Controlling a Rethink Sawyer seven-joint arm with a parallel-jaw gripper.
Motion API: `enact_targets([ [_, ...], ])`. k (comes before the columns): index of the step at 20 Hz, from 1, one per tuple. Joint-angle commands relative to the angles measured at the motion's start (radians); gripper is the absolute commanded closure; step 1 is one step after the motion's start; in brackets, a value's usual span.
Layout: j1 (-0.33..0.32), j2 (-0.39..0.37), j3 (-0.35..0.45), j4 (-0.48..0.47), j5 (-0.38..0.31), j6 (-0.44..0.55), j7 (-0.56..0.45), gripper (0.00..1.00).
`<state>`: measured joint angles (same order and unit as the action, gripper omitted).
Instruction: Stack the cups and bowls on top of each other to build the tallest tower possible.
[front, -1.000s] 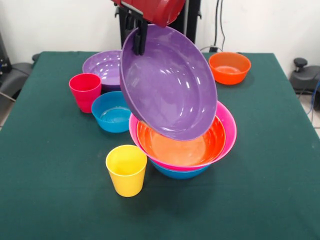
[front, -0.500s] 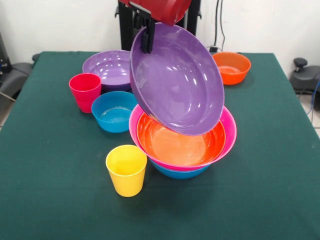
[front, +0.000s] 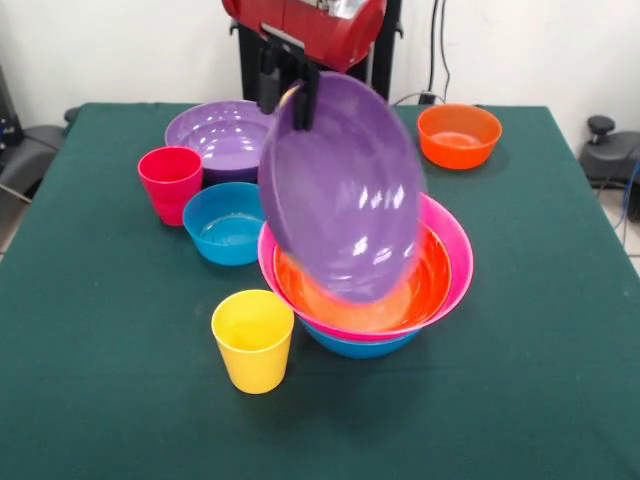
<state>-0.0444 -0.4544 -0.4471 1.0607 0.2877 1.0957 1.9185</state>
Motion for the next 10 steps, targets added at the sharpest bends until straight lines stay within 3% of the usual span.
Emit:
enact_targets([
  [1, 0.008, 0.000, 0.151, 0.094, -0.093, -0.043, -0.111, 0.00],
  [10, 0.015, -0.002, 0.159, 0.085, -0.121, -0.036, -0.056, 0.00],
])
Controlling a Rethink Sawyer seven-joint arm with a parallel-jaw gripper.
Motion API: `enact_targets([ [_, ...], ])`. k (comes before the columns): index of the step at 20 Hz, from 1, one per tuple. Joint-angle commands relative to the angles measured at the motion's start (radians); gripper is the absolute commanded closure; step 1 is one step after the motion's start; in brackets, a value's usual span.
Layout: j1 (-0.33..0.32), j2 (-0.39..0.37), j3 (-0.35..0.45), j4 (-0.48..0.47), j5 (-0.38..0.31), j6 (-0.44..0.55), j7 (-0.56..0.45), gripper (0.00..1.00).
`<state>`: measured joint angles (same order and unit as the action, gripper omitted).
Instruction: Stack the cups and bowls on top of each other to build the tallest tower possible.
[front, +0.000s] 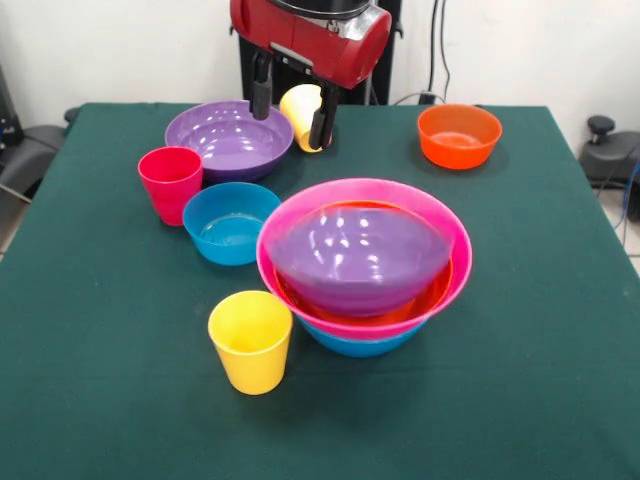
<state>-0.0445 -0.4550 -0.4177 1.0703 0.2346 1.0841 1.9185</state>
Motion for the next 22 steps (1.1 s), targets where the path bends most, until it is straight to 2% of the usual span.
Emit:
enact_targets([
  [1, 0.014, 0.000, 0.134, 0.078, -0.067, -0.028, -0.053, 0.00],
  [15, 0.053, -0.008, 0.120, 0.098, -0.052, -0.023, 0.033, 0.00],
  [22, 0.042, -0.018, 0.125, 0.114, -0.053, -0.023, 0.007, 0.00],
])
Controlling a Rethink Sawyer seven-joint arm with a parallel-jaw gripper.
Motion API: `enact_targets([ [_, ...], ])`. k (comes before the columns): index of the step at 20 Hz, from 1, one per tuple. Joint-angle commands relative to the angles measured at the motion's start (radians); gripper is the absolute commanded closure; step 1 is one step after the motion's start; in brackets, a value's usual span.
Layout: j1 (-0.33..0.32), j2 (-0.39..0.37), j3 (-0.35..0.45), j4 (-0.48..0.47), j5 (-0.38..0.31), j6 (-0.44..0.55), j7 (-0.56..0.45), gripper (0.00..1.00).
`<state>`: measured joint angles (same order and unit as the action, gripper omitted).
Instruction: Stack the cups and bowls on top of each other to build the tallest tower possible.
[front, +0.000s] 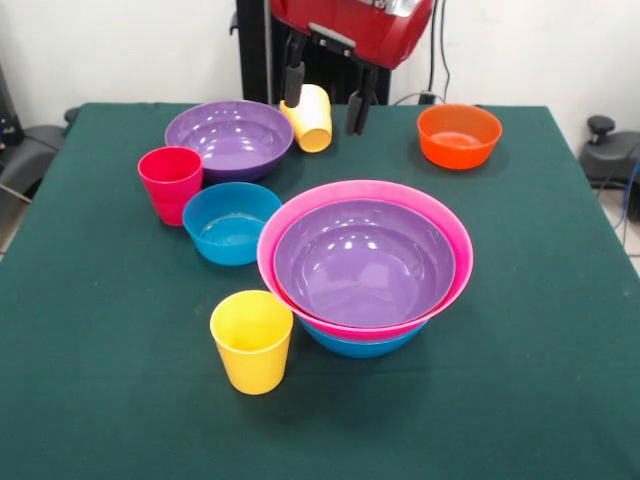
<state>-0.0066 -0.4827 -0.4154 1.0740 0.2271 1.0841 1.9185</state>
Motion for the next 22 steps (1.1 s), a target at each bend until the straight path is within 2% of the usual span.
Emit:
enact_targets([
  [1, 0.000, 0.009, 0.123, 0.112, -0.047, -0.019, 0.000, 0.00],
  [6, -0.013, -0.006, 0.132, 0.177, -0.049, -0.060, -0.023, 0.00],
  [22, -0.098, -0.031, 0.217, 0.435, -0.067, -0.336, -0.075, 0.00],
])
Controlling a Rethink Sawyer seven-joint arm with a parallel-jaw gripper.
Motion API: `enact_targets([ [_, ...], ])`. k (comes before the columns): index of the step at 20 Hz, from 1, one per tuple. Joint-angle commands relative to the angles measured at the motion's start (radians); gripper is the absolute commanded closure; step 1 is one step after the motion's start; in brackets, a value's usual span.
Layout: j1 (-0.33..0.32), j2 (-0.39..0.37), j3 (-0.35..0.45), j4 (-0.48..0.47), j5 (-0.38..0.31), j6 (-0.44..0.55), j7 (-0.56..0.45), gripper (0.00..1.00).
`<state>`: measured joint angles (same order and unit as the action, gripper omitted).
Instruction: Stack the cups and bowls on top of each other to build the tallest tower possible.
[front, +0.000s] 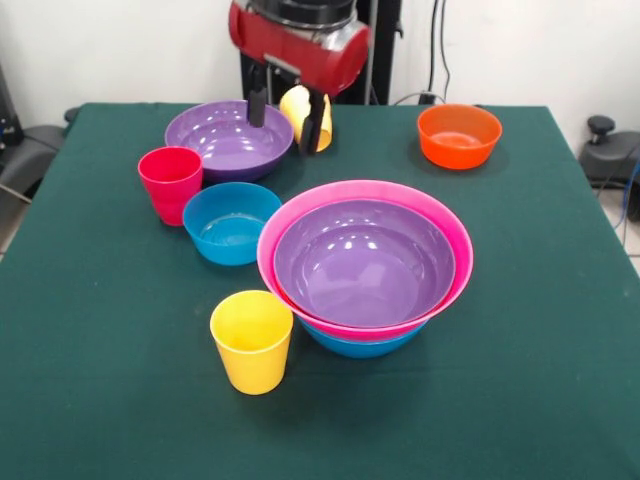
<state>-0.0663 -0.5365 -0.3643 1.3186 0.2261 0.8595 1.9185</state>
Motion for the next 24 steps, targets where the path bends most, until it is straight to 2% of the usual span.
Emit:
enact_targets([
  [1, -0.044, 0.023, 0.171, 0.198, -0.069, -0.121, -0.078, 0.00],
  [5, -0.073, 0.021, 0.198, 0.237, -0.090, -0.159, -0.104, 0.00],
  [11, -0.091, 0.005, 0.215, 0.269, -0.115, -0.154, -0.117, 0.00],
  [24, -0.098, -0.065, 0.252, 0.365, -0.130, -0.144, -0.066, 0.00],
])
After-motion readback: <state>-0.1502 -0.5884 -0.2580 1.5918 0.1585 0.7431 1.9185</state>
